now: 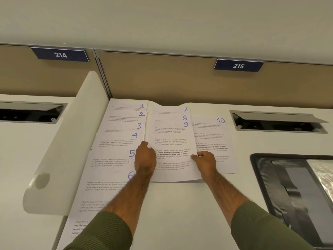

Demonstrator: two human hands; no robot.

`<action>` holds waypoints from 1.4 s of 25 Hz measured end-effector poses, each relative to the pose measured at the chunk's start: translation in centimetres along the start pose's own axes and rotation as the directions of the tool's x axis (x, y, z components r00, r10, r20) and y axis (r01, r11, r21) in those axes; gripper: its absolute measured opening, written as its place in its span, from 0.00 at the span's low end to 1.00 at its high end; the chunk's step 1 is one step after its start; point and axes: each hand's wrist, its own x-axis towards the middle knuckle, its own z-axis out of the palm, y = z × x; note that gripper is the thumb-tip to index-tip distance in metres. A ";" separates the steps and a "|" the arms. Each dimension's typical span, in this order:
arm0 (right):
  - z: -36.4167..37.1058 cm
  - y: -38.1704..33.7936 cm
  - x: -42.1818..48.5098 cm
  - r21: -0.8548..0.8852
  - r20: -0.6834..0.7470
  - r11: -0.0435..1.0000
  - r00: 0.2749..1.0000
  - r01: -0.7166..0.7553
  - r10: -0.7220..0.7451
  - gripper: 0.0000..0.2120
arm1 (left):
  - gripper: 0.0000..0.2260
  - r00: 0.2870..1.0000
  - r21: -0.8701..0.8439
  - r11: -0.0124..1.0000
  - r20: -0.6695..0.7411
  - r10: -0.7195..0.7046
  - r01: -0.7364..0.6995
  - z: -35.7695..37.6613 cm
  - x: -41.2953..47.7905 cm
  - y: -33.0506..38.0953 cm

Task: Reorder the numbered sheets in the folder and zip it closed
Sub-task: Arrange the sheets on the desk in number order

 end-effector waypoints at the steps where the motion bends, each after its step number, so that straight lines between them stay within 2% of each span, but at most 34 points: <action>1: -0.1 0.0 -0.3 -0.022 -0.012 1.000 1.000 0.008 -0.008 0.09 | 0.16 1.000 0.005 1.000 -0.017 0.016 -0.016 -0.1 -0.3 0.0; 4: -0.8 -0.3 -1.2 -0.240 -0.023 0.968 0.996 0.075 -0.083 0.12 | 0.15 0.994 0.052 0.995 -0.068 0.091 -0.087 -0.3 -1.1 0.1; 8: -1.7 0.1 -2.8 -0.535 -0.008 0.824 0.973 0.189 -0.229 0.15 | 0.18 0.964 0.188 0.954 -0.082 0.251 -0.232 0.1 -2.7 -0.4; 13: -3.2 2.3 -4.4 -0.730 0.101 0.593 0.912 0.340 -0.398 0.20 | 0.28 0.915 0.395 0.830 0.089 0.393 -0.394 2.4 -5.6 -0.3; 15: -4.4 3.6 -4.7 -0.758 0.122 0.542 0.894 0.364 -0.430 0.21 | 0.31 0.888 0.424 0.782 0.165 0.430 -0.457 4.0 -7.3 -0.1; 18: -6.6 5.1 -4.5 -0.790 0.122 0.522 0.917 0.321 -0.379 0.25 | 0.39 0.838 0.407 0.732 0.254 0.484 -0.546 6.7 -9.7 0.7; 20: -8.2 5.4 -3.7 -0.811 0.130 0.508 0.936 0.290 -0.326 0.29 | 0.38 0.782 0.431 0.652 0.335 0.526 -0.624 8.5 -10.5 1.6; 23: -10.5 5.4 -1.5 -0.812 0.132 0.514 0.945 0.276 -0.300 0.33 | 0.33 0.727 0.455 0.568 0.459 0.511 -0.686 11.7 -10.8 3.1; 26: -12.4 4.6 1.5 -0.809 0.165 0.505 0.941 0.301 -0.297 0.35 | 0.38 0.701 0.480 0.512 0.441 0.561 -0.712 14.9 -10.8 5.3; 28: -13.1 3.4 4.1 -0.809 0.180 0.488 0.928 0.328 -0.325 0.34 | 0.38 0.693 0.485 0.497 0.449 0.564 -0.719 17.0 -10.8 6.9; 30: -13.6 2.3 7.1 -0.806 0.202 0.473 0.917 0.355 -0.344 0.34 | 0.34 0.697 0.484 0.502 0.463 0.548 -0.717 18.8 -10.7 8.1; 33: -13.9 1.3 11.1 -0.785 0.282 0.444 0.888 0.431 -0.363 0.36 | 0.34 0.746 0.499 0.555 0.435 0.504 -0.666 21.4 -10.7 7.5; 35: -14.1 0.6 13.6 -0.761 0.342 0.437 0.869 0.479 -0.357 0.39 | 0.35 0.754 0.531 0.537 0.410 0.513 -0.655 22.4 -10.8 6.7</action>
